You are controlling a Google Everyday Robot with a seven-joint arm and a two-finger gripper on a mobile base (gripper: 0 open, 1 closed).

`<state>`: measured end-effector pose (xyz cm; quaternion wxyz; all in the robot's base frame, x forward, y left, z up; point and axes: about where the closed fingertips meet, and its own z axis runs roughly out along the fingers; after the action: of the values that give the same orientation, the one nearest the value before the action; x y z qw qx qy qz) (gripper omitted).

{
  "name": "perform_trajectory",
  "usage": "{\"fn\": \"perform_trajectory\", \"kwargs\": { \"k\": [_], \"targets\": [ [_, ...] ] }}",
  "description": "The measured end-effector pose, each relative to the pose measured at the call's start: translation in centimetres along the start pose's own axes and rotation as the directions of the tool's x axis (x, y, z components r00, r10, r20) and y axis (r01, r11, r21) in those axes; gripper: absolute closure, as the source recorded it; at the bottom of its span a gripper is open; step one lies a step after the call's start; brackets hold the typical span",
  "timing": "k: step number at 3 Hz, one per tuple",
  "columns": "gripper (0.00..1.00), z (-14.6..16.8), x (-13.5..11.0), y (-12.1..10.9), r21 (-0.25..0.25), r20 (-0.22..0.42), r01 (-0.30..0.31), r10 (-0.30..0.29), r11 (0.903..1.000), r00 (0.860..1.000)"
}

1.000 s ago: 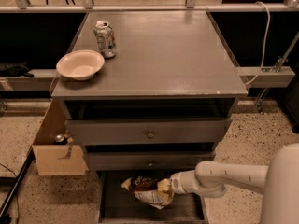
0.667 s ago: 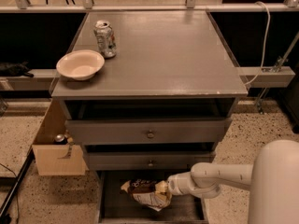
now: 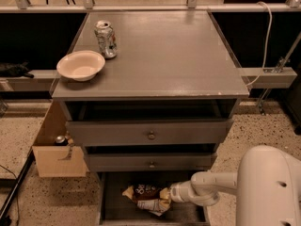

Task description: Place brown chip bag into bottom drawer

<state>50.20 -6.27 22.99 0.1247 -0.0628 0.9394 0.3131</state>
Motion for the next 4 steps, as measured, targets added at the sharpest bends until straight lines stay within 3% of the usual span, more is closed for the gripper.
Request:
{"fn": "perform_trajectory", "kwargs": {
  "k": [1,2,3,4],
  "targets": [
    [1.0,1.48,0.34,-2.64,0.022,0.005,-0.05,0.05,0.9985,0.999],
    [1.0,1.48,0.34,-2.64,0.022,0.005,-0.05,0.05,0.9985,0.999],
    [0.83,1.48,0.34,-2.63,0.022,0.005,-0.05,0.05,0.9985,0.999],
    [0.52,1.49,0.35,-2.63,0.022,0.005,-0.05,0.05,0.9985,0.999]
  ]
}}
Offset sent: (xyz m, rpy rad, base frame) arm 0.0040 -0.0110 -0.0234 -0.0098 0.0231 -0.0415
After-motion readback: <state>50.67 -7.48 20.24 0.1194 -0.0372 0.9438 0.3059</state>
